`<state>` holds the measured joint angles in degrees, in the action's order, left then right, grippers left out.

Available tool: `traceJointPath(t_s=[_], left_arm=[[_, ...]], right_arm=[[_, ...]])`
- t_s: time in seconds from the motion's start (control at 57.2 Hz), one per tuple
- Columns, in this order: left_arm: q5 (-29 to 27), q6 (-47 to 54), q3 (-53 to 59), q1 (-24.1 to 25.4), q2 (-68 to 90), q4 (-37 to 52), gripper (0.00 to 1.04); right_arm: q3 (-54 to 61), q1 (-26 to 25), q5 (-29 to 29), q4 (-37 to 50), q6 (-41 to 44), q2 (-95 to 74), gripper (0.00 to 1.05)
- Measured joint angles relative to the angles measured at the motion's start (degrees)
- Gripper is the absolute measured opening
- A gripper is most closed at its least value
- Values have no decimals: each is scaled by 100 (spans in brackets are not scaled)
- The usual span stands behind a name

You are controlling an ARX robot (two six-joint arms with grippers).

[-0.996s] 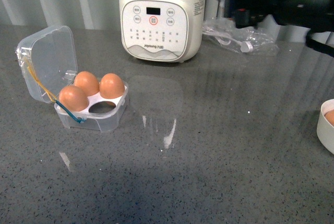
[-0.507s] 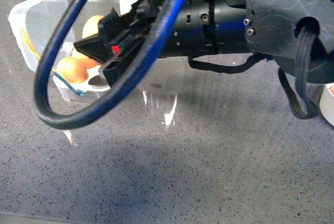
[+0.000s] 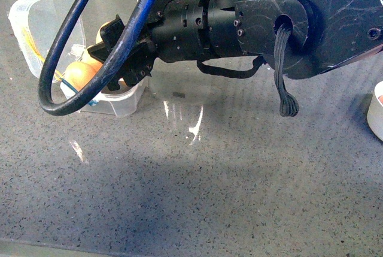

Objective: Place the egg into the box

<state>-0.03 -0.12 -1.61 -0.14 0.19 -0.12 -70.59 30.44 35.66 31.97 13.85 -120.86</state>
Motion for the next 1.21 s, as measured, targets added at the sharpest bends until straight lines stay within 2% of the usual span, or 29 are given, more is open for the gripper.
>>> traceJointPath(t_s=[0.367,0.629,0.716,1.066,1.205], left_arm=[[0,0,0,0,0,0,98],[-2,0,0,0,0,0,98],[-2,0,0,0,0,0,98],[-2,0,0,0,0,0,98],[0,0,0,0,0,0,98]], right_arm=[[0,20,-59,-234,203,-79,44],[0,22,-70,-304,372,-136,82],[26,7,-140,-138,339,-107,99],[511,-463,-297,291,-72,780,97],[782,-704,-835,428,-258,1222,97]])
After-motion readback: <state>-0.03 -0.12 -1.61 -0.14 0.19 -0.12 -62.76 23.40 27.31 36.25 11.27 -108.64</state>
